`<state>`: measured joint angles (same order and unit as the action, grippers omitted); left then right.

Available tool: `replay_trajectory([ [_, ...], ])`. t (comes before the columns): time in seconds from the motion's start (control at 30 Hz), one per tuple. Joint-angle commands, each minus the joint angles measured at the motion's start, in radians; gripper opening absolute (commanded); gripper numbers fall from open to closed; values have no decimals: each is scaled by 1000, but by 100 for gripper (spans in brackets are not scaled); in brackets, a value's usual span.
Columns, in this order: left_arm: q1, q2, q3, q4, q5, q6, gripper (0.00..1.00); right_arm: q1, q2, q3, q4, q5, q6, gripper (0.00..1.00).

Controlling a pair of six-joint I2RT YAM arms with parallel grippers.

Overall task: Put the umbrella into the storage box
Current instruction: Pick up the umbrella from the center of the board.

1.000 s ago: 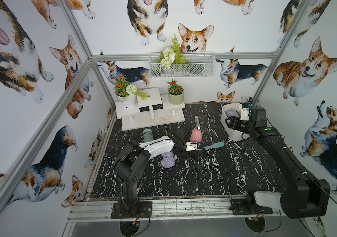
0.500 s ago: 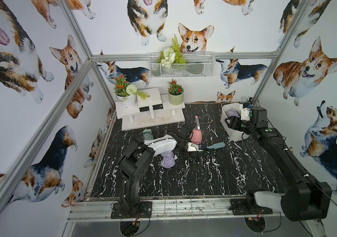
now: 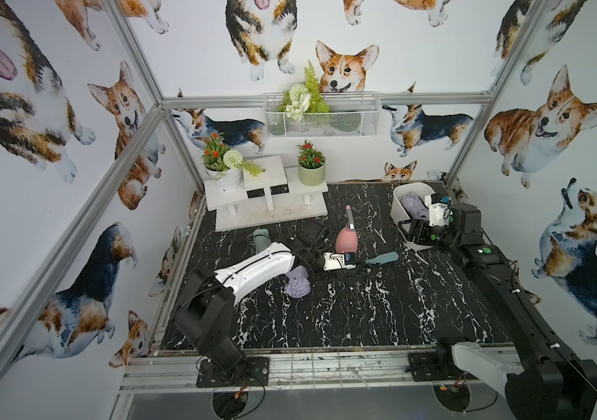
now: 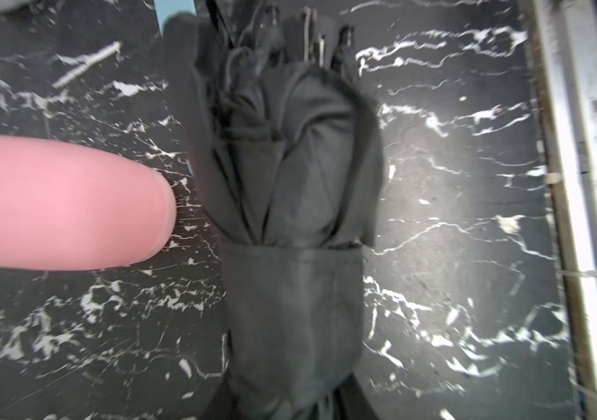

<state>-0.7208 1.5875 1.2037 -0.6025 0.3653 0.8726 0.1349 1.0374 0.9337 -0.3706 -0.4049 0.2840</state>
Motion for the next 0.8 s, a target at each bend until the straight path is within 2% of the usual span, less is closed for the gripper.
replay_trajectory([
  [0.0,5,-54,75,-163,17,-16,16,31,-40,-10,23,-124,-70,70],
  [0.17,30,-87,184,-378,-68,41,14,109,-79,35,-20,-241,-152,73],
  [0.23,34,-88,225,-439,-109,65,13,182,-71,77,-69,-234,-229,74],
  [0.3,35,-87,256,-481,-138,82,13,293,-49,127,-139,-172,-313,76],
  [0.37,36,-97,274,-491,-153,91,13,375,-3,193,-206,-105,-370,77],
  [0.57,46,-122,288,-499,-165,97,11,518,163,343,-352,-6,-473,78],
  [0.77,80,-184,245,-445,-109,101,9,560,248,390,-375,-64,-505,79],
])
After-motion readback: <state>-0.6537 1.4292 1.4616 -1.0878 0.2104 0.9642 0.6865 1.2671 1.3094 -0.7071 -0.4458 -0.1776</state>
